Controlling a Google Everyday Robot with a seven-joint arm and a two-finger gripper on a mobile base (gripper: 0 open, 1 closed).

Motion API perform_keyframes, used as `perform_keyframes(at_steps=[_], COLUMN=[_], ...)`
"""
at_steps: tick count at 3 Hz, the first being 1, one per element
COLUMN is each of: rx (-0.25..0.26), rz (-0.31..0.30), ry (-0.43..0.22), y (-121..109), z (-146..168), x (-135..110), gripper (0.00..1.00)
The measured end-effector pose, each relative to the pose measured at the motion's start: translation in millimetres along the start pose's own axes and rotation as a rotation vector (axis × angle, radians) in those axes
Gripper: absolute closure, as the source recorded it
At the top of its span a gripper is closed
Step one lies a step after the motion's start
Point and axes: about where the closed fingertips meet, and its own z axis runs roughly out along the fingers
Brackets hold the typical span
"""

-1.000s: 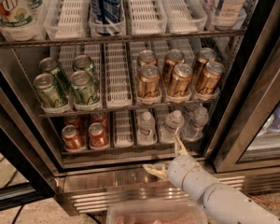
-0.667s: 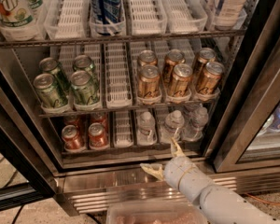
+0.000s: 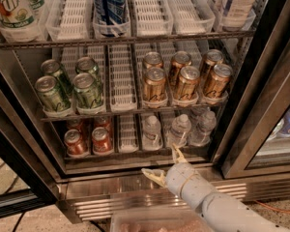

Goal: Pick water bottle from bottom shelf of fridge

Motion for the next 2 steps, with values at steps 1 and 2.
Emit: perform_keyframes(at_steps=[1,2], rx=[0.000,0.000], rz=[0.000,0.000], ry=[0.000,0.000], y=[0.0,0.0], z=[0.0,0.0], x=[0.0,0.0], gripper=[0.21,0.24])
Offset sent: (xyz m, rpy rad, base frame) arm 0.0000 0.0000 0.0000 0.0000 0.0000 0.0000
